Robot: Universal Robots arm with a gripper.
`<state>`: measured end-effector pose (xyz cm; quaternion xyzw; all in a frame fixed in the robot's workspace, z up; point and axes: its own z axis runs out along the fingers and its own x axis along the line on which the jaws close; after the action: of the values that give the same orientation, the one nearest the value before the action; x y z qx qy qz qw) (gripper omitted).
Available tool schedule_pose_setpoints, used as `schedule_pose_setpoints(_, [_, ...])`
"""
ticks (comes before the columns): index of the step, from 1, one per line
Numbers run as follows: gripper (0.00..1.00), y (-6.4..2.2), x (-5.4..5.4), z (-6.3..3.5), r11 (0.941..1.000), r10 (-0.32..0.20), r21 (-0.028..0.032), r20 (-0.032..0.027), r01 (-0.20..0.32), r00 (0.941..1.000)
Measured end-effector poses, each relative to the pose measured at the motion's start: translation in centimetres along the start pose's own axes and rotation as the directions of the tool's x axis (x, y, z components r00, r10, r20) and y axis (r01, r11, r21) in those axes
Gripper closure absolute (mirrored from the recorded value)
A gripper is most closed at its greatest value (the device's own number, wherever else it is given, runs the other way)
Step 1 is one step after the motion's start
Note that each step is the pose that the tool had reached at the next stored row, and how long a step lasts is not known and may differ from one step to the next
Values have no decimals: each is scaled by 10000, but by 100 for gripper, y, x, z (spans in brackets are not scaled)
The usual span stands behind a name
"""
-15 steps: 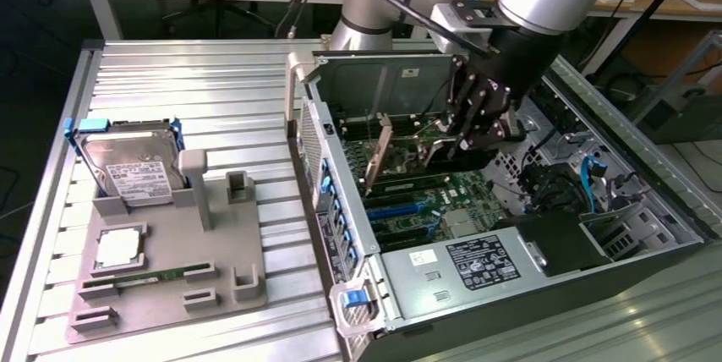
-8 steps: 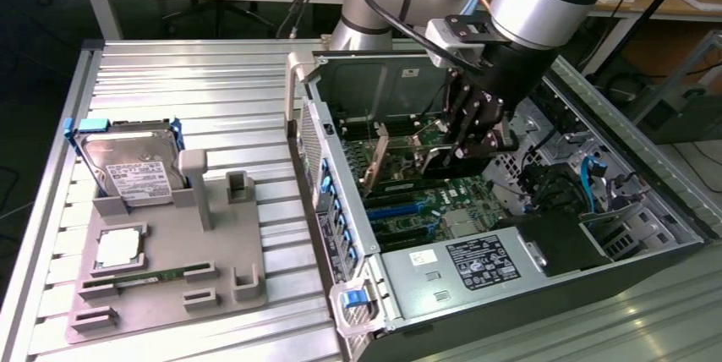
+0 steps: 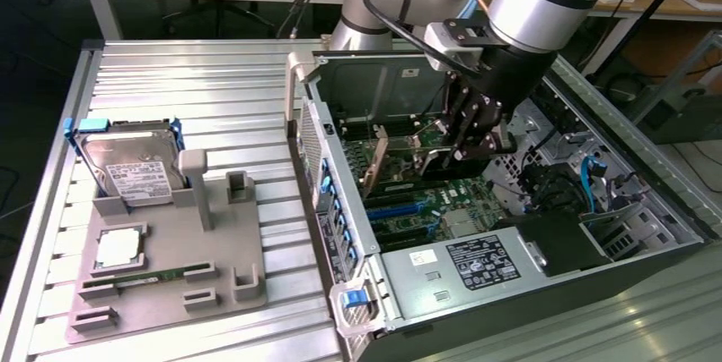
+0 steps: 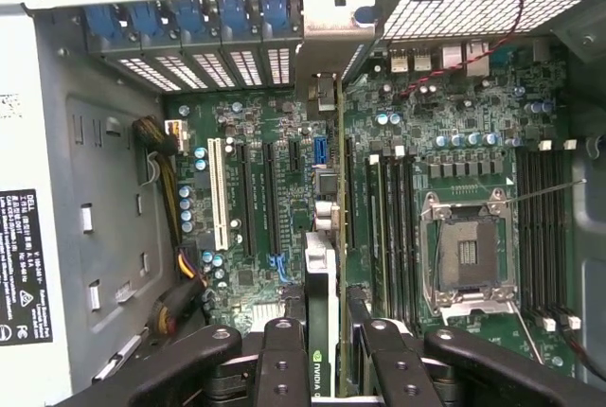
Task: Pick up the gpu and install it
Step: 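Insert the gpu into the slot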
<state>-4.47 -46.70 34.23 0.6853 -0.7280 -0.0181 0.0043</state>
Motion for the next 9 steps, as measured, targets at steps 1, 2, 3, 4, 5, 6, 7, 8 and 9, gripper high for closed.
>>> schedule_pose_setpoints(1, [73, 0, 0, 4, 10000, 0, 0, 0, 0, 10000])
schedule_pose_setpoints(2, [73, 0, 0, 8, 10000, 0, 0, 0, 0, 10000])
schedule_pose_setpoints(3, [73, 0, 0, 12, 10000, 0, 0, 0, 0, 10000])
schedule_pose_setpoints(4, [73, 0, 0, 15, 10000, 0, 0, -1, 0, 10000])
schedule_pose_setpoints(5, [73, -1, 1, 19, 10000, 0, 0, -1, 0, 10000])
schedule_pose_setpoints(6, [73, -1, 1, 20, 10000, 0, 0, -1, 0, 10000])
schedule_pose_setpoints(7, [73, -1, 1, 22, 10000, 0, 0, 0, 0, 10000])
schedule_pose_setpoints(8, [73, -1, 1, 27, 10000, 0, 0, 0, 0, 10000])
schedule_pose_setpoints(9, [73, -1, 1, 28, 10000, 0, 0, 1, 0, 10000])
